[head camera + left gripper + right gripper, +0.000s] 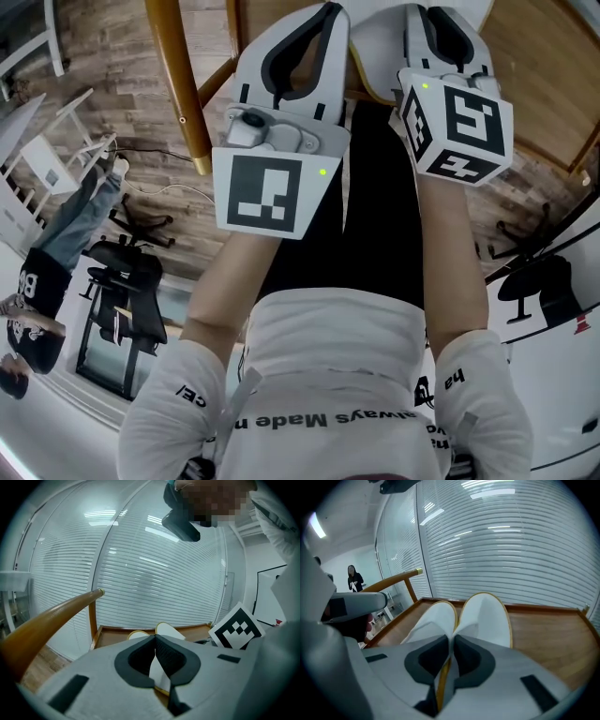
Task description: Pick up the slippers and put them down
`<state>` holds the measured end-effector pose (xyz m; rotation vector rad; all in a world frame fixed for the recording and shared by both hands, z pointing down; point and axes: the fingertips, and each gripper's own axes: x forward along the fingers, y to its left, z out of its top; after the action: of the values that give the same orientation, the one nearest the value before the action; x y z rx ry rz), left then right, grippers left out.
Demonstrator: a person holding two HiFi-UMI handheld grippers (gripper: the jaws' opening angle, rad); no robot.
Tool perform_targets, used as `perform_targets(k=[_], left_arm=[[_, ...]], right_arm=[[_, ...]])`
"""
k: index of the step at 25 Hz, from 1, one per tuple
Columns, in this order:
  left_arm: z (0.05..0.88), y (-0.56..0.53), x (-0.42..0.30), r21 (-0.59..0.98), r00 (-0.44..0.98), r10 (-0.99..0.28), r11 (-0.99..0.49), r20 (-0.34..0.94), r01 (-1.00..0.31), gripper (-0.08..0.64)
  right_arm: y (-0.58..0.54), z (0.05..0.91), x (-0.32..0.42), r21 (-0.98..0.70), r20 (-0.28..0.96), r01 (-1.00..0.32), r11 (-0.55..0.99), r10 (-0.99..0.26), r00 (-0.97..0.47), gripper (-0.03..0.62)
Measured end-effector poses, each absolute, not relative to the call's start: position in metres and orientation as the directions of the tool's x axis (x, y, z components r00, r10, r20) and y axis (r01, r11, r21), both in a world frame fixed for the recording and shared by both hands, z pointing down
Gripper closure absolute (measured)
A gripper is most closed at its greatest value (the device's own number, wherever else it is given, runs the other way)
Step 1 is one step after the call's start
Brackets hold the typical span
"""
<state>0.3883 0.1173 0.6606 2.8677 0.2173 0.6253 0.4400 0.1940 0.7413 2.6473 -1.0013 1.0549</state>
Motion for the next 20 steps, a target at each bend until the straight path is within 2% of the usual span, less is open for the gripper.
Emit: perform_targets(k=[8, 20], left_arm=[[0.638, 0.122, 0.386, 0.214, 0.903, 0.194, -0.97, 0.383, 0.118, 0.549], [0.569, 0.127, 0.386, 0.216, 0.919, 0.199, -0.968, 0.341, 0.13, 0.548]], right_arm=[[0.21, 0.721, 0.439, -0.122, 0.644, -0.622, -0.774, -0.538, 0.543, 0.561], [0.226, 0.644, 0.449, -0.135, 0.59, -0.627, -0.767, -0.571, 0.57, 0.566]])
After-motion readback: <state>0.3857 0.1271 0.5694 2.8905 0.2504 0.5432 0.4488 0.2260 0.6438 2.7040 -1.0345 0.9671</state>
